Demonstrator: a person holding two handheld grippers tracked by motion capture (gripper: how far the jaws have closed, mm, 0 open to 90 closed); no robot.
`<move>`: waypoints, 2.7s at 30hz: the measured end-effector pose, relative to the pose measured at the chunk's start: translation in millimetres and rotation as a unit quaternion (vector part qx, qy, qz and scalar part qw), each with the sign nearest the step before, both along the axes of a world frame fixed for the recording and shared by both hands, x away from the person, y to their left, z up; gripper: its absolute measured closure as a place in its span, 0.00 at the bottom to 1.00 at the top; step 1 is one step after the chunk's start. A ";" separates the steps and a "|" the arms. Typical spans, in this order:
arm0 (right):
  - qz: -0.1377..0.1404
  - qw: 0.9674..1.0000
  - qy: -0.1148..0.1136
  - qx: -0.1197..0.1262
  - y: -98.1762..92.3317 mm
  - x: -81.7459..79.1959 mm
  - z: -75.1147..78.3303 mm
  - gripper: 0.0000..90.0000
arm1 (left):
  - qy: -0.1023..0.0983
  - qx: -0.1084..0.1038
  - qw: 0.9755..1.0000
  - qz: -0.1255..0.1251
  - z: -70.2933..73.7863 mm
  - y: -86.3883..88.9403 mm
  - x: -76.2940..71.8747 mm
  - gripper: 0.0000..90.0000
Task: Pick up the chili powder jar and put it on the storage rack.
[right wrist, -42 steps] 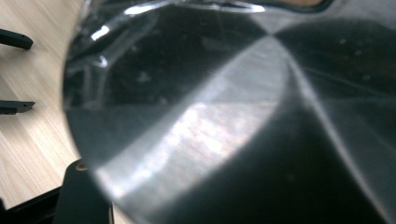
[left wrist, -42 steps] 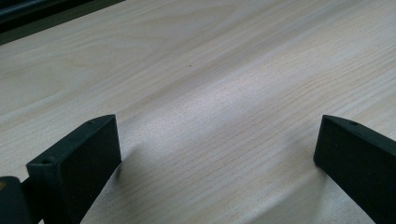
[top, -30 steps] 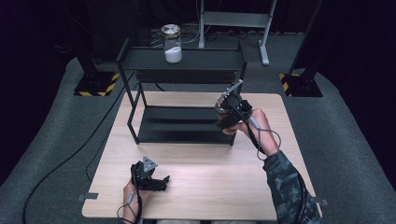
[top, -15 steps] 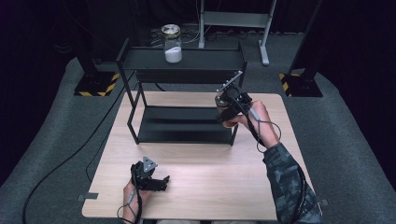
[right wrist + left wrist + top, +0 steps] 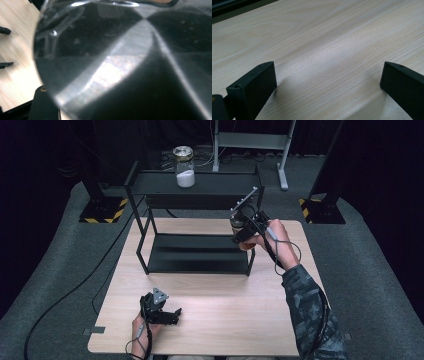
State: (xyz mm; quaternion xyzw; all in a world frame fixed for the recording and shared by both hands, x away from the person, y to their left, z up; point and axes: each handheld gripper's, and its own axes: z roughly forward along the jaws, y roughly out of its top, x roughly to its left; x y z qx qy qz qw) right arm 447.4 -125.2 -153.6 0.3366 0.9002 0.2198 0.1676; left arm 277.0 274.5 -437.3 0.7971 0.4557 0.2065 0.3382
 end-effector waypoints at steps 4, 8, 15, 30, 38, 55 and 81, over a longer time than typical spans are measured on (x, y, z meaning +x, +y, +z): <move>-0.003 1.000 -0.001 -0.004 1.9 3.1 8.5 0.34 | 0.000 0.001 1.000 -0.001 0.2 0.2 0.3 0.00; -0.006 1.000 -0.003 -0.006 2.8 5.0 15.1 0.34 | 0.000 0.000 1.000 -0.001 0.2 0.4 0.5 0.00; -0.009 1.000 -0.004 -0.011 3.9 8.1 25.2 0.34 | 0.001 0.000 1.000 -0.001 0.3 0.6 0.8 0.00; -0.015 1.000 -0.007 -0.017 5.7 11.7 48.9 0.34 | 0.002 -0.002 1.000 0.000 0.2 0.6 0.8 0.00; -0.018 1.000 -0.013 -0.021 7.4 12.6 64.4 0.34 | 0.002 -0.002 1.000 0.000 0.3 0.6 0.8 0.00; -0.027 0.999 -0.023 -0.022 11.1 20.4 85.0 0.34 | 0.004 -0.003 1.000 0.000 0.3 1.1 1.4 0.00; -0.063 0.993 -0.098 0.027 11.2 14.6 96.2 0.34 | 0.005 -0.004 1.000 0.000 0.6 1.6 2.0 0.00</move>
